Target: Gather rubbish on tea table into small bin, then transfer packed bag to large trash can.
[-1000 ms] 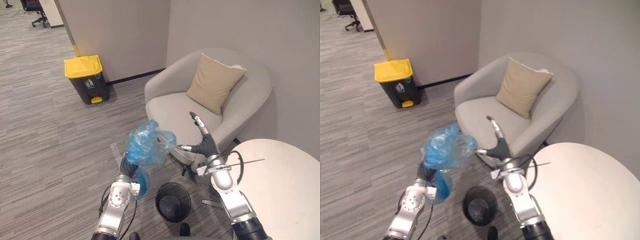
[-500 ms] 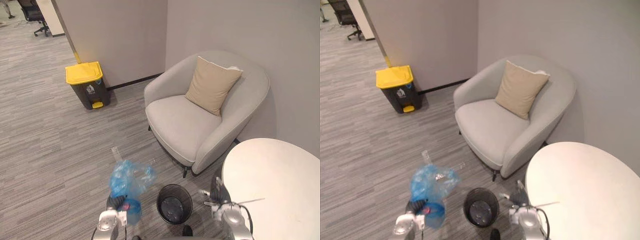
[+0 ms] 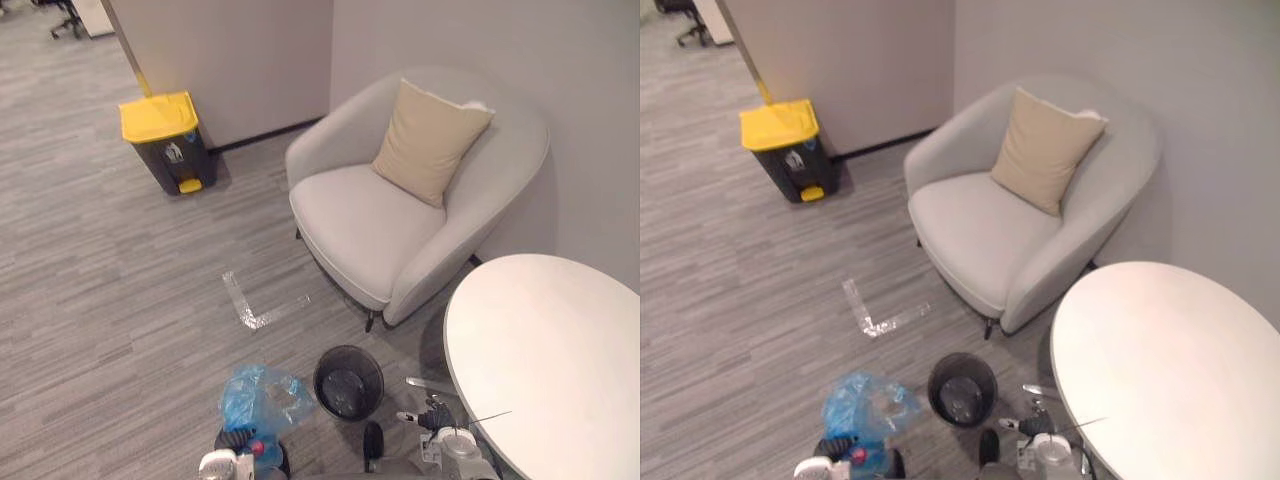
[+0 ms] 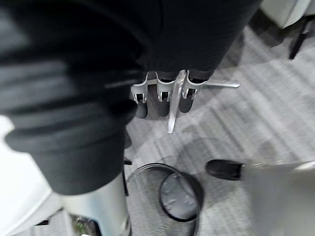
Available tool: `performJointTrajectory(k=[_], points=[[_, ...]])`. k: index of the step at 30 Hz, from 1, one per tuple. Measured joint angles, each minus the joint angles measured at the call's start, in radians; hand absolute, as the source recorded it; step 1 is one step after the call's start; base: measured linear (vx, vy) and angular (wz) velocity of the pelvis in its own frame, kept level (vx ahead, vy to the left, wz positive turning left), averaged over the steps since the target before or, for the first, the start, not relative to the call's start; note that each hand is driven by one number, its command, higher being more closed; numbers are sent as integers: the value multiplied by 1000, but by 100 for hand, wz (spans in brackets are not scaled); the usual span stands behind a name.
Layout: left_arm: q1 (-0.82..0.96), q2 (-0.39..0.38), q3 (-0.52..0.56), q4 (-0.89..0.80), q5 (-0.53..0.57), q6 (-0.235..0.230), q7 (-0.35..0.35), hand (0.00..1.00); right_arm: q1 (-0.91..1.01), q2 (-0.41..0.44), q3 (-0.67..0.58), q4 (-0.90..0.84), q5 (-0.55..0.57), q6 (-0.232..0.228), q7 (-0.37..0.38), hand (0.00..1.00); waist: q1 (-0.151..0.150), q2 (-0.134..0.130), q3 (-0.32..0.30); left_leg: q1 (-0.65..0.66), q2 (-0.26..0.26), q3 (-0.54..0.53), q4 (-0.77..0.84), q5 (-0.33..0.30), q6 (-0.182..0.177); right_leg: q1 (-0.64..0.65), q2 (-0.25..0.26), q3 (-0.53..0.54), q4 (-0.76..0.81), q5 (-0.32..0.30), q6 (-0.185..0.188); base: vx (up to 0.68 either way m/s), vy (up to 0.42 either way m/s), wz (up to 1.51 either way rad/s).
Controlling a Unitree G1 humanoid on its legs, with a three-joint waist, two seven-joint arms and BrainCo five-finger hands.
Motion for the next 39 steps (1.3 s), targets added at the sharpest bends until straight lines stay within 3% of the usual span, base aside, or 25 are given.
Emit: performJointTrajectory(k=[2, 3, 4, 6, 9, 11, 13, 14, 15, 17, 19, 20, 21, 23, 26, 29, 32, 34, 35, 36, 37, 38, 39], points=[[-17, -7, 1, -19, 0, -4, 8, 100, 6, 7, 0, -4, 1, 1, -16, 0, -5, 12, 14, -29, 13, -33, 51, -10, 7, -66, -14, 27, 376, -197, -4, -53, -10, 63], [-14, -5, 1, -35, -1, -5, 13, 100, 21, 18, 0, -4, 2, 1, -19, 0, -5, 9, 17, -32, 6, -81, 74, -10, 7, -59, -15, 38, 562, -273, 19, -22, -118, 107], [-5, -1, 2, -47, -1, -6, 21, 100, 20, 30, 0, -4, 4, 0, -20, 0, -2, -10, 12, -46, -5, -106, 99, -8, 6, -29, -17, 53, 641, -304, 36, -34, -159, 98], [12, 1, 3, -54, -2, -4, 23, 100, 1, 33, 12, -4, 9, -3, -21, 0, 14, -36, 4, -92, -20, -120, 149, -8, 5, 18, -13, 86, 583, -374, 36, -111, -164, 41], [21, -25, 2, -68, -20, -7, 24, 100, -57, 19, 11, -19, 10, -16, -32, 0, 58, 7, 10, -156, 17, -127, 150, 31, -28, 73, 45, 89, 346, -429, -42, -228, -123, -12], [10, -45, -4, -56, -24, -6, 24, 100, -70, 13, 10, -26, 10, -16, -36, 0, 48, 71, 30, -182, 52, -173, 105, 78, -45, 83, 89, 42, 283, -390, -75, -303, -97, 34], [18, -56, -11, -56, -27, -9, 24, 100, -37, 16, 9, -26, 9, -12, -46, 0, 48, 90, 32, -176, 70, -187, 49, 101, -50, 86, 108, -2, 257, -367, -89, -297, -92, 60], [21, -57, -12, -56, -27, -8, 23, 100, -23, 16, 6, -25, 9, -6, -52, 0, 44, 96, 38, -171, 80, -180, 8, 78, -70, 96, 113, -39, 225, -342, -100, -230, -56, 64], [21, -56, -12, -57, -27, -9, 24, 100, -22, 24, -4, -25, 8, -1, -55, 0, 40, 75, 42, -175, 82, -149, -13, 51, -71, 100, 101, -63, 181, -312, -111, -243, -22, 67], [0, -46, -25, -56, -23, -13, 22, 100, -27, 27, -28, -25, 9, -2, -65, 0, 38, 56, 52, -218, 67, -110, 137, 49, -44, 87, 57, -106, 165, -279, -121, -113, 50, 68], [-8, -45, -48, -53, -18, -11, 22, 100, -10, 15, -35, -22, 9, -2, -69, 0, 27, 42, 54, -215, 72, -63, 319, -32, -12, 80, 22, -153, 166, -267, -110, -117, 118, 82], [-17, -47, -60, -41, -18, -11, 21, 100, 4, 11, -43, -19, 9, -2, -68, 0, 19, 56, 45, -201, 95, -24, 375, -108, -2, 80, 4, -188, 167, -259, -98, -85, 157, 82], [-21, -46, -62, -33, -17, -9, 21, 100, 5, 11, -48, 4, 9, 0, -69, 0, 14, 56, 45, -178, 112, 11, 380, -145, -5, 80, -8, -208, 163, -252, -85, -68, 205, 79], [-21, -40, -66, -13, -15, -6, 22, 100, 7, 13, -59, 23, 8, 1, -67, 0, 10, 61, 48, -140, 100, 39, 304, -174, -24, 107, -8, -228, 124, -230, -43, -64, 242, 54], [-10, -3, -90, -5, 8, -4, 20, 100, 19, 47, -60, 45, 8, 1, -59, 0, 8, 24, 30, -79, 1, 21, 166, -124, -4, 150, -57, -231, 49, -204, -12, -51, 199, 42], [-1, 10, -89, -4, 23, -4, 21, 100, 19, 47, -61, 55, 7, 1, -58, 0, 6, 19, 21, -80, -44, 3, 135, -126, 9, 162, -84, -230, 35, -208, 4, -29, 159, 39], [14, 17, -84, 3, 24, -4, 21, 100, 13, 48, -61, 65, -25, 8, -57, 0, 6, 16, 20, -97, -88, 7, 133, -137, 27, 150, -113, -225, 38, -243, 31, 23, 134, 32], [26, 29, -75, 2, 24, -4, 22, 100, 7, 52, -61, 79, -29, 18, -54, 0, 7, 9, 21, -116, -107, 6, 176, -163, 63, 125, -147, -208, 119, -294, 39, 102, 126, 23], [29, 34, -75, 1, 23, -5, 22, 100, 6, 54, -61, 79, -29, 19, -53, 0, 6, 5, 23, -116, -117, 1, 193, -177, 74, 123, -163, -207, 148, -311, 37, 155, 84, 37], [28, 36, -75, 2, 23, -4, 24, 100, 6, 53, -61, 78, -30, 19, -52, 0, 1, -3, 24, -113, -136, -14, 215, -202, 88, 107, -179, -182, 226, -310, -17, 144, 65, 28], [27, 36, -75, 2, 23, -3, 25, 100, 7, 52, -61, 78, -30, 19, -52, 0, 1, -4, 24, -111, -141, -20, 221, -211, 94, 90, -185, -172, 276, -306, -28, 253, 135, 21], [23, 36, -75, 3, 23, -2, 29, 100, -4, 46, -58, 75, -30, 17, -51, 0, 1, 9, 33, -85, -136, -35, 226, -231, 109, -1, -188, -126, 469, -283, -70, 229, 118, 15], [24, 35, -74, 3, 23, -1, 33, 100, -17, 45, -58, 75, -30, 17, -51, 0, -4, 15, 39, -71, -130, -49, 227, -241, 111, -17, -168, -108, 516, -303, -63, 299, 95, 19]])
